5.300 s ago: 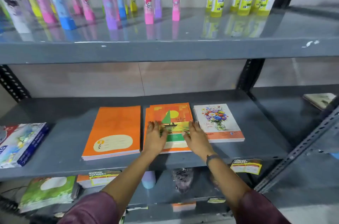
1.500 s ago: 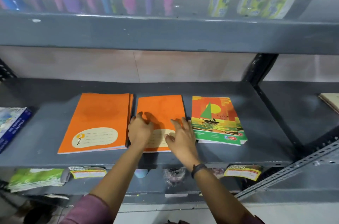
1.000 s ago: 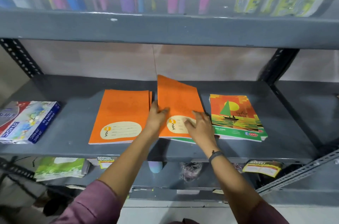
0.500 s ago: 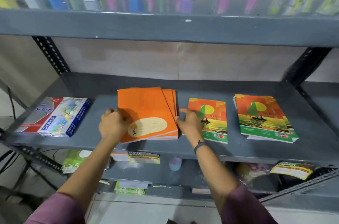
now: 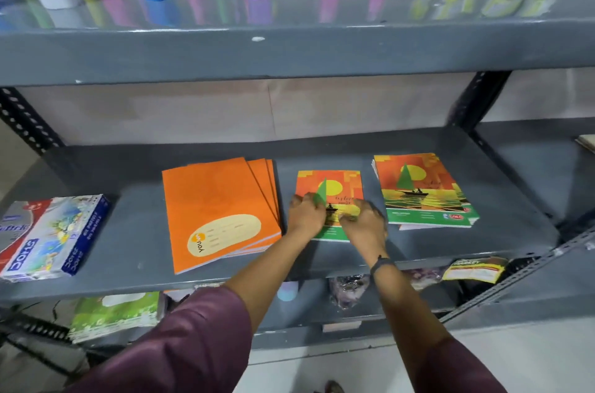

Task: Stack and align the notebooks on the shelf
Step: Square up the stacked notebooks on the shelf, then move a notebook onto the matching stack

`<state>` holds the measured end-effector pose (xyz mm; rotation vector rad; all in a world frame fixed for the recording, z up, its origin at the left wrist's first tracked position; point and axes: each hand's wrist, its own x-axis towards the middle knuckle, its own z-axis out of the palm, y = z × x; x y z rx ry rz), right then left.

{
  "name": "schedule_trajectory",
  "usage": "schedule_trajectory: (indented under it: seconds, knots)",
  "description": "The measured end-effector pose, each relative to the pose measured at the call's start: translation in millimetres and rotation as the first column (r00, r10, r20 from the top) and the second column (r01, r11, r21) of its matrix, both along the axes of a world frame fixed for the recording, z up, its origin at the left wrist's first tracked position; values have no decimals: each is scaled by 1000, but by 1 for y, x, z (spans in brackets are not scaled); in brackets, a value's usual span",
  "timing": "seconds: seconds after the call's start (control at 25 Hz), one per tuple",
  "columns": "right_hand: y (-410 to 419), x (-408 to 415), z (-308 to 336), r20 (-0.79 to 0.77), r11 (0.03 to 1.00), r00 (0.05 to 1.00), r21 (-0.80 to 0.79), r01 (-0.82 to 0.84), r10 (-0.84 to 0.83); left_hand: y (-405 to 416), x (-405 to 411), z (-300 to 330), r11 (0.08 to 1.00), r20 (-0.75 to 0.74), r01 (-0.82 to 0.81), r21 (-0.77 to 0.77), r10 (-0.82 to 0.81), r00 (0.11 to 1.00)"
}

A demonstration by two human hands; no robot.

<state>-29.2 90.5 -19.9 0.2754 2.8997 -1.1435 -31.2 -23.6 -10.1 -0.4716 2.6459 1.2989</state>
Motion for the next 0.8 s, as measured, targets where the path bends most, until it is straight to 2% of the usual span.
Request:
schedule_trajectory:
  seconds: [0.08,0.16,0.2,0.28,0.36,0.4,0.48,0.6,0.72,0.8]
  knots:
    - [-1,-2,2,55,998,998,-50,-37,40,5,-2,-6,992,-62,-117,-37,114,992]
    - [-3,-8,6,133,989,990,-150,-16,36,5,-2,-7,961,-140,-264,79,273,952]
    - [-4,-12,9,154,979,988,-205,1,31,4,-4,-9,915,-135,-344,213,376,917]
    - [-5,-17,23,136,957,990,-290,0,41,1,-4,-3,748,-67,-446,492,543,837]
    - [8,-24,40,42,941,998,-338,-30,47,6,-7,8,602,-20,-449,661,611,791]
    - [21,-29,52,-12,944,999,-327,-34,32,16,-12,17,579,-29,-423,698,612,790]
    - [58,-42,72,-86,966,995,-260,21,-44,45,-26,34,583,-94,-321,746,570,816]
    - [117,-57,75,-105,963,981,-234,134,-162,97,-41,38,694,-188,-151,704,388,903]
    - [159,-58,55,-10,965,991,-226,131,-137,133,-37,20,772,-145,-147,619,296,944]
    - [182,-59,50,5,933,997,-351,79,-82,141,-32,13,763,-113,-186,620,321,940]
